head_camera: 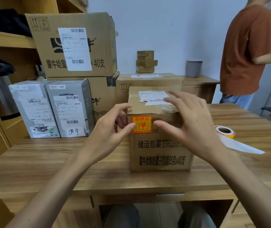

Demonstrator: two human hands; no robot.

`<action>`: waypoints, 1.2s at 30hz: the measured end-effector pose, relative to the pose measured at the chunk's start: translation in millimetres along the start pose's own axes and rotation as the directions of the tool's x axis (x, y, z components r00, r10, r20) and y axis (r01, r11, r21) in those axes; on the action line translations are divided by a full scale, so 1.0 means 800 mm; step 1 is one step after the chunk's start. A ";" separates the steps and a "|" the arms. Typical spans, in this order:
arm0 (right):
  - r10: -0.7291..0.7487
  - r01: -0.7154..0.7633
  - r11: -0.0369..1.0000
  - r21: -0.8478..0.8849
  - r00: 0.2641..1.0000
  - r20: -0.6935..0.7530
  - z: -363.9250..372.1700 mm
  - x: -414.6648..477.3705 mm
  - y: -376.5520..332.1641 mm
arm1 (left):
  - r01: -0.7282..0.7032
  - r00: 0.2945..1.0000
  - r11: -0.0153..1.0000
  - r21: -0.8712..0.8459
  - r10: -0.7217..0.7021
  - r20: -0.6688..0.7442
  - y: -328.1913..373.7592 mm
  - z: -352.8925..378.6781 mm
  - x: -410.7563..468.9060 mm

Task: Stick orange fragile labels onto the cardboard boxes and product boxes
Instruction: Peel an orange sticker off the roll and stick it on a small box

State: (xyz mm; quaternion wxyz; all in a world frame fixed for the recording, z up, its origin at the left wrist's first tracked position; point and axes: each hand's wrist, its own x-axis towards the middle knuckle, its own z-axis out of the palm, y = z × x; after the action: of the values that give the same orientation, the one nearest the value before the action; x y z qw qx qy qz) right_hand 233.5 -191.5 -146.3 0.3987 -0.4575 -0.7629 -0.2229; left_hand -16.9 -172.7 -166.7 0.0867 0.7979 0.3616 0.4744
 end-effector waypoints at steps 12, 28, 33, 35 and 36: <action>0.422 -0.514 0.646 0.564 0.857 0.297 -0.016 -0.032 0.035 | 0.172 0.983 0.978 -0.120 -0.179 -0.046 0.002 0.011 -0.011; 0.670 -0.763 0.348 0.545 0.609 0.425 0.045 0.025 0.116 | 0.399 0.894 0.771 -0.496 -0.447 0.025 -0.106 -0.048 0.028; 0.634 -0.766 0.303 0.567 0.606 0.480 0.068 0.058 0.123 | 0.438 0.769 0.829 -0.348 -0.546 -0.332 -0.081 -0.034 0.027; 0.622 -0.766 0.272 0.582 0.601 0.501 0.074 0.069 0.121 | 0.429 0.712 0.868 -0.250 -0.495 -0.498 -0.050 -0.022 0.004; 0.621 -0.771 0.254 0.584 0.593 0.513 0.077 0.073 0.120 | 0.422 0.715 0.873 -0.245 -0.487 -0.503 -0.033 -0.014 -0.009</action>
State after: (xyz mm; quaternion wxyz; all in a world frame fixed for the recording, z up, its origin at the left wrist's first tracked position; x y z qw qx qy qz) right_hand 277.0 -71.6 -137.0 0.5371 -0.5490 -0.5273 0.3633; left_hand -40.9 -160.7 -178.4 0.1380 0.5076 0.5284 0.6664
